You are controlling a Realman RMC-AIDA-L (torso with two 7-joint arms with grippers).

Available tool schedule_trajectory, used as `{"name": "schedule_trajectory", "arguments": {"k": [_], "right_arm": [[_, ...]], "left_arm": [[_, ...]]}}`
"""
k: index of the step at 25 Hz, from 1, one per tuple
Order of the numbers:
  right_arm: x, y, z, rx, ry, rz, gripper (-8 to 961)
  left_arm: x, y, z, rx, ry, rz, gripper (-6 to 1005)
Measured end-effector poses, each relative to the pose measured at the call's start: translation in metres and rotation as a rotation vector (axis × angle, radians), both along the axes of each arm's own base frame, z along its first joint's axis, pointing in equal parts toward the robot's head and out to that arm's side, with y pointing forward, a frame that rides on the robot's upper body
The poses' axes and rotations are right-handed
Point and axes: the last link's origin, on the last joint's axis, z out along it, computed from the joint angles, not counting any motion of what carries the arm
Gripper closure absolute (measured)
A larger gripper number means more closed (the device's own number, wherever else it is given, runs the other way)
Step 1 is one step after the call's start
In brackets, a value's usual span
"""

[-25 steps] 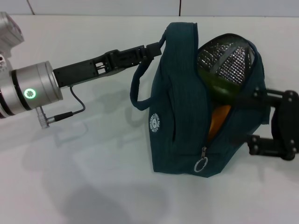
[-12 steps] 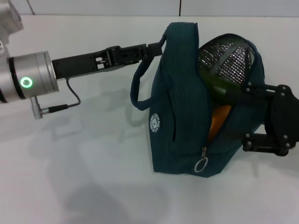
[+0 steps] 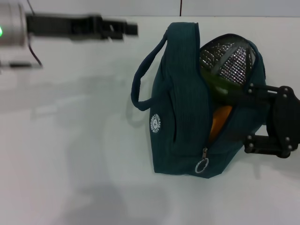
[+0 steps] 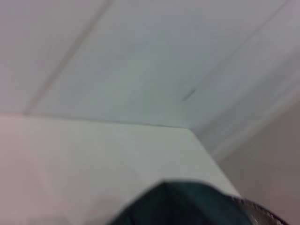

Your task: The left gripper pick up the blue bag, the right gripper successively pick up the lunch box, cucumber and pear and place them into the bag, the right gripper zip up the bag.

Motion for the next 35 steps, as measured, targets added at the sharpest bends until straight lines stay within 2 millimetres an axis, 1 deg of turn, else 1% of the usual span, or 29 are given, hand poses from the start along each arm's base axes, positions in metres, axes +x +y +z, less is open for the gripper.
{"name": "schedule_trajectory", "arguments": {"k": [2, 3, 5, 6, 7, 10, 13, 16, 18, 19, 28, 35], "right_arm": [[0.0, -0.001, 0.001, 0.003, 0.003, 0.003, 256], [0.0, -0.001, 0.001, 0.004, 0.006, 0.006, 257], [0.001, -0.001, 0.001, 0.007, 0.01, 0.008, 257], [0.001, -0.002, 0.001, 0.007, 0.012, 0.009, 257], [0.001, -0.002, 0.001, 0.008, 0.014, 0.009, 257], [0.001, -0.002, 0.002, 0.014, 0.017, 0.013, 257], [0.001, -0.002, 0.002, 0.016, 0.017, 0.013, 258], [0.001, -0.002, 0.002, 0.017, 0.017, 0.013, 257], [0.001, -0.002, 0.002, 0.021, 0.017, 0.017, 257], [0.001, -0.002, 0.002, 0.022, 0.016, 0.019, 256], [0.001, -0.002, 0.002, 0.024, 0.015, 0.022, 257], [0.001, -0.002, 0.001, 0.022, 0.015, 0.021, 257]], "left_arm": [[0.016, 0.006, 0.019, 0.019, 0.059, -0.015, 501], [0.023, 0.007, 0.024, 0.011, 0.086, -0.013, 503], [0.036, 0.009, 0.031, -0.022, 0.135, -0.001, 507], [0.043, 0.009, 0.03, -0.047, 0.158, 0.001, 509], [0.049, 0.008, 0.029, -0.065, 0.176, -0.002, 511], [0.066, 0.002, 0.011, -0.128, 0.257, -0.023, 517], [0.076, -0.002, -0.004, -0.154, 0.319, -0.03, 523], [0.085, -0.004, -0.017, -0.175, 0.323, -0.041, 529], [0.087, -0.005, -0.02, -0.18, 0.322, -0.046, 533], [0.09, -0.006, -0.024, -0.191, 0.321, -0.052, 535], [0.093, -0.006, -0.038, -0.207, 0.334, -0.06, 554], [0.082, 0.002, -0.053, -0.228, 0.373, -0.019, 568]]}}
